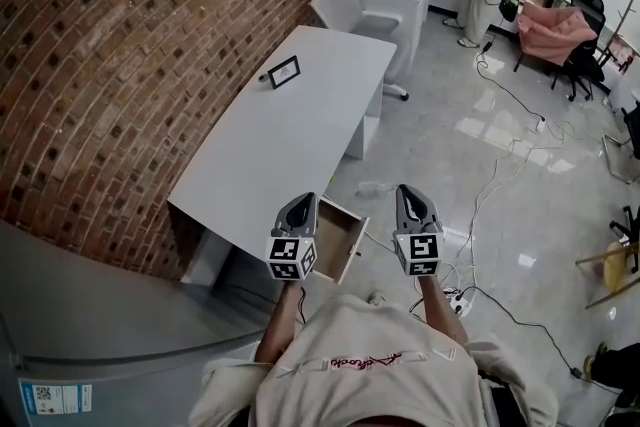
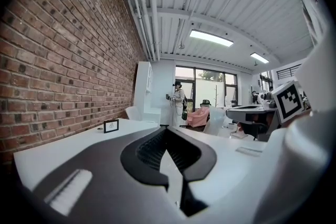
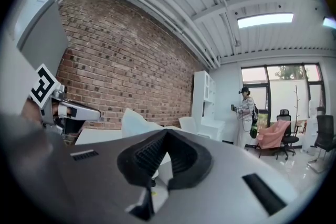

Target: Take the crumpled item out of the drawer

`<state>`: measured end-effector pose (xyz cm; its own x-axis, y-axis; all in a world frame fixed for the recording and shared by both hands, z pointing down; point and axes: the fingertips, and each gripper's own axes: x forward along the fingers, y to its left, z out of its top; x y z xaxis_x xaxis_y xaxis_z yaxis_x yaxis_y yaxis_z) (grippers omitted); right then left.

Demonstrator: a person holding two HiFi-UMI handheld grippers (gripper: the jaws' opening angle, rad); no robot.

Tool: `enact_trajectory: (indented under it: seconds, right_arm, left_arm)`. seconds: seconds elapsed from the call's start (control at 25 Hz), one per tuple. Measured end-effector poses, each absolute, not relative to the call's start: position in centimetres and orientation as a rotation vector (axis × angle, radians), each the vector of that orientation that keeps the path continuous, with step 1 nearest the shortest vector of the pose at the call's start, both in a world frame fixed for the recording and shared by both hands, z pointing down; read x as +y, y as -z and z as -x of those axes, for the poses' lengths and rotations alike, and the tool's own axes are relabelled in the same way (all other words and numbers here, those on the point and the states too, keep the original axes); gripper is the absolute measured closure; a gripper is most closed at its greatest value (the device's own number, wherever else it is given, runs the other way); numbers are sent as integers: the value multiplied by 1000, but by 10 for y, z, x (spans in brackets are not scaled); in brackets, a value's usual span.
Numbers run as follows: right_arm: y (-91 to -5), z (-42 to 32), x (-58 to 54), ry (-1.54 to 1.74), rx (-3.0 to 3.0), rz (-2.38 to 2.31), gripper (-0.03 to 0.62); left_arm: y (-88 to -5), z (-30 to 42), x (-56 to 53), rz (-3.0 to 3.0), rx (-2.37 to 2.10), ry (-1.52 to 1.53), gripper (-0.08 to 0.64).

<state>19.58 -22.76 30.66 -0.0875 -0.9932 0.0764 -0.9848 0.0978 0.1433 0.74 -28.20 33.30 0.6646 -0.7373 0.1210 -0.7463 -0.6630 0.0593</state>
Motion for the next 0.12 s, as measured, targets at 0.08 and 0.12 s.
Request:
enact_trajectory:
  seconds: [0.08, 0.12]
  right_arm:
    - [-307, -200, -229, 77, -2202, -2021, 580]
    - [-307, -202, -230, 75, -2198, -2027, 580]
  left_arm:
    - [-332, -5, -286, -2770, -1248, -129, 551]
    - [-331, -5, -289, -2771, -1252, -129, 551]
